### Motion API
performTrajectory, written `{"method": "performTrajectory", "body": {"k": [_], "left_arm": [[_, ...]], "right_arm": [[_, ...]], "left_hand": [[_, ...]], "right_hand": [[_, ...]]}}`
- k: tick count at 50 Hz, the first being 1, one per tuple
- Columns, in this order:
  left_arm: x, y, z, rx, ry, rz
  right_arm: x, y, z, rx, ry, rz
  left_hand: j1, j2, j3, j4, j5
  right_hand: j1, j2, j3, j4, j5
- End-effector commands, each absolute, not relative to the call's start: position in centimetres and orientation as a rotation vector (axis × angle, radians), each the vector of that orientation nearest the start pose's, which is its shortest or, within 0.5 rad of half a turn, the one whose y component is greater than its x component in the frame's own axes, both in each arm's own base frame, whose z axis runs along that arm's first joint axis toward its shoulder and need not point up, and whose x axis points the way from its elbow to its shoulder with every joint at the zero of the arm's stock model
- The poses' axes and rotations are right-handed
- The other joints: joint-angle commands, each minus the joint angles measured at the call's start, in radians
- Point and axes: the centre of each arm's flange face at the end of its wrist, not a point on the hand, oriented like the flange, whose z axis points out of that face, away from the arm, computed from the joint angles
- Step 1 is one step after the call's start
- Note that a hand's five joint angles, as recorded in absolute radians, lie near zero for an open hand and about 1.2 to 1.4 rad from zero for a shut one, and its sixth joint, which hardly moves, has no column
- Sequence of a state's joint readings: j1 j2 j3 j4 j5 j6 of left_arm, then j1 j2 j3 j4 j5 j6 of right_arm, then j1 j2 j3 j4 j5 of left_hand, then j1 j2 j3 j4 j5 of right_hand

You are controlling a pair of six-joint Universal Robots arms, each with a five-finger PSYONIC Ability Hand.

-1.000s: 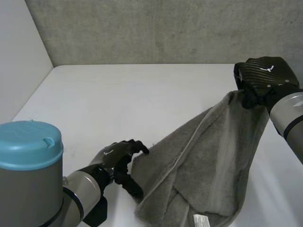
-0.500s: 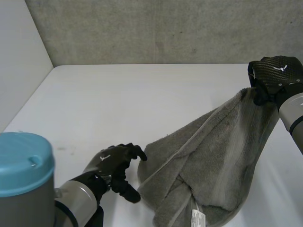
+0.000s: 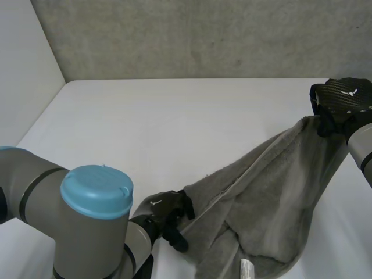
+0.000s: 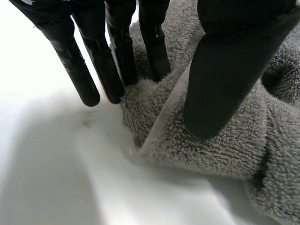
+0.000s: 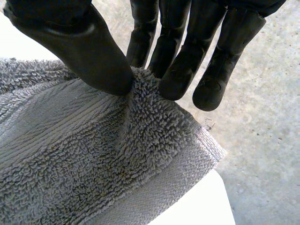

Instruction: Fold the towel.

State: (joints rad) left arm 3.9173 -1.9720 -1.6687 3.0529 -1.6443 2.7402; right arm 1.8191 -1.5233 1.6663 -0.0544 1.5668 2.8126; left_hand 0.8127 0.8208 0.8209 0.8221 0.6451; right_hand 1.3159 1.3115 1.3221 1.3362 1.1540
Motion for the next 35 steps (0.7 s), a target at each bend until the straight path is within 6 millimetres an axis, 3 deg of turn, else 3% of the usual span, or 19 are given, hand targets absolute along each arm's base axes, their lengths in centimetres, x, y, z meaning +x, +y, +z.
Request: {"method": "performTrajectory", "body": {"k": [1, 3, 9, 12, 14, 15, 16, 17, 19, 20, 22, 27, 29, 33, 35], "left_arm": [[-31.4, -12.9, 15.3, 0.582, 3.211, -1.609], [-31.2, -13.2, 14.9, 0.540, 3.170, -1.634], [-31.0, -14.0, 15.0, 0.475, 3.089, -1.679], [-31.1, -15.2, 16.7, 0.447, 3.030, -1.778], [-30.7, -17.2, 20.5, 0.395, 2.934, -1.971], [-30.7, -17.2, 20.5, 0.395, 2.934, -1.972], [-30.0, -18.6, 23.1, 0.348, 2.854, -2.086], [-30.0, -18.6, 23.1, 0.348, 2.853, -2.087], [-28.8, -20.7, 27.2, 0.333, 2.664, -2.259], [-28.8, -20.7, 27.3, 0.333, 2.663, -2.260], [-28.7, -22.0, 31.0, 0.391, 2.459, -2.406], [-28.9, -22.9, 33.9, 0.429, 2.267, -2.518], [-28.9, -23.2, 34.1, 0.413, 2.236, -2.550], [-28.8, -23.2, 33.8, 0.395, 2.226, -2.559], [-28.4, -22.5, 31.5, 0.436, 2.290, -2.458]], "right_arm": [[19.7, -27.1, 27.3, -0.654, 2.265, -2.177], [19.6, -27.1, 27.3, -0.652, 2.263, -2.181], [19.4, -27.5, 27.7, -0.641, 2.254, -2.197], [19.4, -27.5, 28.0, -0.638, 2.241, -2.212], [19.4, -27.4, 28.7, -0.632, 2.219, -2.238], [19.3, -27.2, 29.6, -0.622, 2.190, -2.269], [19.3, -27.2, 29.6, -0.622, 2.189, -2.270], [19.3, -26.9, 30.5, -0.615, 2.157, -2.306], [19.2, -26.7, 31.3, -0.606, 2.128, -2.338], [19.2, -26.5, 32.0, -0.596, 2.099, -2.360], [19.4, -26.4, 32.5, -0.595, 2.067, -2.375], [20.3, -26.8, 33.7, -0.622, 1.888, -2.455], [20.7, -27.4, 34.3, -0.610, 1.738, -2.562], [20.7, -27.5, 33.9, -0.619, 1.733, -2.574], [20.6, -27.4, 33.6, -0.631, 1.762, -2.548]], "left_hand": [[0.358, 0.350, 0.350, 0.348, 0.351], [0.583, 0.575, 0.574, 0.573, 0.576], [0.584, 0.575, 0.575, 0.574, 0.577], [0.584, 0.575, 0.575, 0.574, 0.577], [0.584, 0.575, 0.575, 0.574, 0.577], [0.584, 0.575, 0.575, 0.574, 0.577], [0.584, 0.575, 0.575, 0.574, 0.577], [0.584, 0.575, 0.575, 0.574, 0.577], [0.584, 0.575, 0.575, 0.574, 0.577], [0.584, 0.575, 0.575, 0.574, 0.577], [0.584, 0.575, 0.575, 0.574, 0.577], [0.584, 0.575, 0.575, 0.574, 0.577], [0.584, 0.575, 0.575, 0.574, 0.577], [0.584, 0.575, 0.575, 0.574, 0.577], [0.584, 0.575, 0.575, 0.574, 0.577]], "right_hand": [[0.080, 0.085, 0.074, 0.060, 0.068], [0.080, 0.085, 0.074, 0.060, 0.068], [0.080, 0.085, 0.074, 0.060, 0.068], [0.080, 0.085, 0.074, 0.060, 0.068], [0.080, 0.085, 0.074, 0.060, 0.068], [0.080, 0.085, 0.074, 0.060, 0.068], [0.080, 0.085, 0.074, 0.060, 0.068], [0.080, 0.085, 0.074, 0.060, 0.068], [0.080, 0.085, 0.074, 0.060, 0.068], [0.080, 0.085, 0.074, 0.060, 0.068], [0.080, 0.085, 0.074, 0.060, 0.068], [0.080, 0.085, 0.074, 0.060, 0.068], [0.080, 0.085, 0.074, 0.060, 0.068], [0.080, 0.085, 0.074, 0.060, 0.068], [0.080, 0.085, 0.074, 0.060, 0.068]]}}
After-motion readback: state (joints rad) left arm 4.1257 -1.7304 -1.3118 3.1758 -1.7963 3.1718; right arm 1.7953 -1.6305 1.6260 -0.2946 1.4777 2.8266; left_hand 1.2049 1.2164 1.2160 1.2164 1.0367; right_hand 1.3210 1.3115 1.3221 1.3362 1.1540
